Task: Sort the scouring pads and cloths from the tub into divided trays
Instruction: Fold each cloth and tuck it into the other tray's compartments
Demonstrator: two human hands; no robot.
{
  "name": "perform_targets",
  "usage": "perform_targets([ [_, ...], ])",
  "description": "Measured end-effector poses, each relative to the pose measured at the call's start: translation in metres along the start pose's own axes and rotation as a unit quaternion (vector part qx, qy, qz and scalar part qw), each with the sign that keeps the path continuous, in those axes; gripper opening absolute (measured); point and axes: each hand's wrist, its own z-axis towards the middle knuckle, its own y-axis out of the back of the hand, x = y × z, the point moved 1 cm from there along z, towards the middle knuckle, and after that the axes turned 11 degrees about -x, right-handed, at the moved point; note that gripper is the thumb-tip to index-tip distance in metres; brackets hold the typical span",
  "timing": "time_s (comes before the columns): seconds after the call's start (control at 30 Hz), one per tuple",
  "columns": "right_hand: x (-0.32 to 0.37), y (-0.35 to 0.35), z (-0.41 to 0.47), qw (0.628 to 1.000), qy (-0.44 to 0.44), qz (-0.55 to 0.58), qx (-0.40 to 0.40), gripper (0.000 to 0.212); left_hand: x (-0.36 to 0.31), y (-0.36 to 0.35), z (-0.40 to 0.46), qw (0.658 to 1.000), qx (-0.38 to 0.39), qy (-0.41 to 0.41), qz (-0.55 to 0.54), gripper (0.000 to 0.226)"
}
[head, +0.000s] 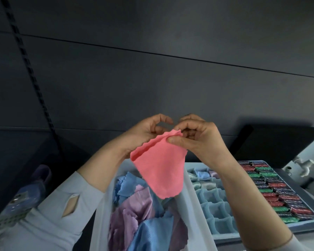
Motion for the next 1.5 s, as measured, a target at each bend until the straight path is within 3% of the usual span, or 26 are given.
perform_targets([
  [0.07, -0.001, 0.001, 0.0, 1.0, -0.005, -0.008, -0.015, 0.017, 0.0, -0.002, -0.002, 1.0, -0.018, 0.002, 0.02, 0.035],
  [0.13, 0.0, 0.004, 0.001, 0.999, -0.035, -0.005, -0.04, 0.015, -0.004, -0.007, -0.012, 0.997, -0.072, -0.02, -0.001, 0.017],
  [0.23, 0.0, 0.01, 0.004, 0.994, -0.08, -0.014, -0.073, 0.011, 0.009, 0.003, -0.014, 0.981, -0.144, 0.029, -0.127, 0.071],
  [0.27, 0.0, 0.013, 0.004, 0.993, -0.085, -0.017, -0.084, 0.012, 0.012, 0.004, -0.017, 0.979, -0.158, 0.04, -0.121, 0.078],
  [0.3, -0.001, 0.015, 0.005, 0.991, -0.089, -0.015, -0.096, 0.013, 0.016, 0.003, -0.018, 0.982, -0.158, 0.047, -0.098, 0.073],
  [0.4, -0.005, 0.02, 0.008, 0.988, -0.096, 0.001, -0.122, 0.015, 0.027, -0.003, -0.022, 0.98, -0.192, -0.031, 0.049, 0.019],
  [0.5, -0.006, 0.022, 0.008, 0.988, -0.101, 0.02, -0.118, 0.013, 0.029, -0.012, -0.034, 0.952, -0.266, -0.122, 0.088, 0.027],
  [0.67, -0.01, 0.034, 0.006, 0.991, -0.105, -0.015, -0.087, 0.025, 0.01, -0.011, -0.03, 0.93, -0.32, -0.144, 0.108, 0.02],
  [0.83, -0.016, 0.037, 0.006, 0.992, -0.09, -0.051, -0.067, 0.021, 0.005, -0.009, -0.025, 0.916, -0.341, -0.171, 0.129, 0.031],
  [0.93, -0.02, 0.038, 0.007, 0.992, -0.076, -0.081, -0.062, 0.015, 0.007, -0.008, -0.023, 0.904, -0.361, -0.184, 0.138, 0.022],
  [1.1, -0.021, 0.034, 0.007, 0.994, -0.08, -0.065, -0.048, 0.03, 0.004, -0.012, -0.022, 0.898, -0.368, -0.197, 0.142, 0.015],
  [1.23, -0.025, 0.03, 0.007, 0.992, -0.071, -0.089, -0.062, 0.024, 0.008, -0.012, -0.023, 0.894, -0.378, -0.197, 0.14, 0.009],
  [1.5, -0.021, 0.039, 0.009, 0.987, -0.061, -0.137, -0.058, 0.005, 0.016, -0.006, -0.027, 0.918, -0.337, -0.176, 0.109, 0.017],
])
